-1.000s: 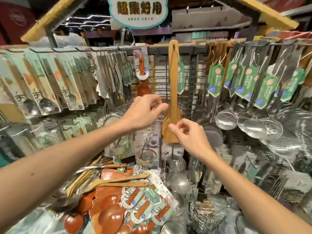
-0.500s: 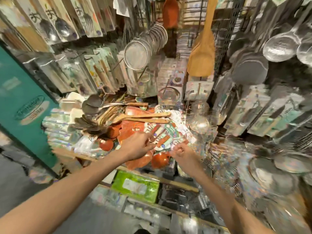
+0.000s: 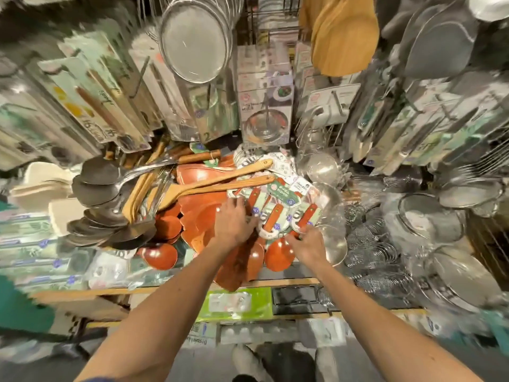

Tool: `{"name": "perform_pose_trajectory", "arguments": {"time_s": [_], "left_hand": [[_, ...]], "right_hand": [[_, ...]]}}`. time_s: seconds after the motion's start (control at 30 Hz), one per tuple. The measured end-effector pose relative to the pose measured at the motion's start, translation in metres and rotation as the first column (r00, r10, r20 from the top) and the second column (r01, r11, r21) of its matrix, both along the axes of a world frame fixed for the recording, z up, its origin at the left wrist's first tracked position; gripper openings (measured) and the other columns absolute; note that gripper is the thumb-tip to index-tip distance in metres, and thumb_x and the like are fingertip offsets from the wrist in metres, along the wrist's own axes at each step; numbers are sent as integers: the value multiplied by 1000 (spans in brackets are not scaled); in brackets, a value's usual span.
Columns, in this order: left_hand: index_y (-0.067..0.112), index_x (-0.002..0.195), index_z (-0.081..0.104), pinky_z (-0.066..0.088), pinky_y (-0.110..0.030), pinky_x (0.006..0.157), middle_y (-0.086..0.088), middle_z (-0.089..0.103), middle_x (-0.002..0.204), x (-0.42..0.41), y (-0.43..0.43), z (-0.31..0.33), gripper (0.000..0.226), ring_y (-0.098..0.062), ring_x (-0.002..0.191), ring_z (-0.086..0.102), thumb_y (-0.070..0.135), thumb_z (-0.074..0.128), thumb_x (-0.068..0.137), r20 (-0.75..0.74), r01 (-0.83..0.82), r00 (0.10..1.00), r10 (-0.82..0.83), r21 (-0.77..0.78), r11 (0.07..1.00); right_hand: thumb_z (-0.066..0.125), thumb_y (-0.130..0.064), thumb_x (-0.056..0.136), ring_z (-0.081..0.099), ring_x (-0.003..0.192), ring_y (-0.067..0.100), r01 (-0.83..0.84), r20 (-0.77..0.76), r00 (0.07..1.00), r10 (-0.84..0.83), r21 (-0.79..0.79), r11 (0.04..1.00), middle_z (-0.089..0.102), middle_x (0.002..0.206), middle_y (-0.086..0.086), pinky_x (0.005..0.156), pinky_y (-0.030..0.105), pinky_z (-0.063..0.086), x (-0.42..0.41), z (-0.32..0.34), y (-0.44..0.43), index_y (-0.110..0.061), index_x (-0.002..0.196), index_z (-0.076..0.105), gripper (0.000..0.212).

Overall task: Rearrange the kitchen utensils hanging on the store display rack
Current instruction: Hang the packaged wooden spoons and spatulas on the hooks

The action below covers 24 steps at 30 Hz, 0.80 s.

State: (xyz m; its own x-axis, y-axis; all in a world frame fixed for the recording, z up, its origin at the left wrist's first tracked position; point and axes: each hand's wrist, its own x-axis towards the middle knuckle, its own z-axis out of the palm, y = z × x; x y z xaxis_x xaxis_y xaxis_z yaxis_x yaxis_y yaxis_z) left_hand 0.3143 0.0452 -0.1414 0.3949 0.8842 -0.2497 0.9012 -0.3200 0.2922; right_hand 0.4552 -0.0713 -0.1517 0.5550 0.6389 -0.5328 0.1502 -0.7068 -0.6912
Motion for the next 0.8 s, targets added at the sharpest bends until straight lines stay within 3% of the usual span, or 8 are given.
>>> {"name": "perform_pose_trajectory", "arguments": {"time_s": [0.07, 0.13, 0.23, 0.3, 0.4, 0.5, 0.6, 0.8], "left_hand": [[13, 147, 35, 36, -48, 109, -16, 39, 146, 2, 10, -7, 83, -34, 135, 37, 68, 54, 88, -39, 26, 999, -27, -24, 999], [15, 150, 31, 32, -52, 113, -17, 29, 155, 5, 15, -13, 94, -37, 141, 29, 77, 52, 82, -68, 37, 997, -40, -48, 998], [15, 152, 26, 28, -51, 115, -20, 21, 158, 6, 17, -20, 103, -40, 142, 24, 79, 56, 77, -116, 59, 991, -63, -36, 998], [15, 154, 20, 26, -47, 115, -23, 22, 158, 5, 16, -22, 110, -40, 141, 25, 78, 59, 74, -122, 63, 991, -63, -5, 998], [13, 154, 18, 32, -45, 112, -24, 29, 151, 6, 22, -25, 110, -40, 136, 34, 59, 77, 73, 54, -34, 998, 38, -73, 997], [18, 152, 21, 46, -43, 97, -18, 29, 144, 7, 28, -22, 107, -38, 120, 52, 40, 87, 71, 192, -91, 973, 132, -209, 974], [20, 153, 23, 44, -46, 99, -17, 32, 144, 6, 29, -15, 104, -39, 122, 51, 33, 87, 73, 229, -101, 958, 170, -288, 952], [14, 145, 34, 45, -45, 105, -5, 60, 132, 2, 36, -14, 105, -27, 125, 55, 29, 94, 60, 363, -100, 890, 276, -433, 896]], "right_hand": [[76, -31, 81, 68, 88, 27, 76, 5, 997, -76, -24, 997, 69, 100, 11, 85, 46, 55, -2, -15, 8, -7, 110, 52, 44], [78, -34, 80, 67, 96, 29, 161, 11, 987, -161, -49, 986, 69, 98, 6, 85, 43, 55, -3, -22, 15, -5, 113, 49, 53], [81, -20, 80, 65, 93, 26, 316, 6, 949, -316, -33, 948, 65, 96, 4, 82, 38, 54, -8, -13, 22, -2, 118, 43, 56], [81, -12, 80, 64, 101, 27, 376, 22, 926, -376, -6, 927, 66, 105, 9, 86, 37, 50, -11, -10, 24, -2, 120, 41, 58], [81, -12, 80, 62, 113, 32, 382, 23, 924, -382, 6, 924, 66, 120, 14, 95, 39, 49, -19, -15, 28, -5, 120, 41, 58], [82, -14, 79, 61, 115, 34, 404, 6, 915, -404, -4, 915, 65, 123, 14, 99, 45, 49, -23, -20, 31, 2, 140, 28, 84], [84, -11, 75, 65, 109, 35, 438, -42, 898, -438, -10, 899, 67, 117, 13, 96, 50, 51, -21, -23, 33, -7, 127, 33, 73], [84, -8, 73, 64, 109, 32, 485, -133, 868, -478, 27, 874, 65, 117, 10, 97, 51, 51, -16, -29, 31, -16, 116, 32, 68]]}}
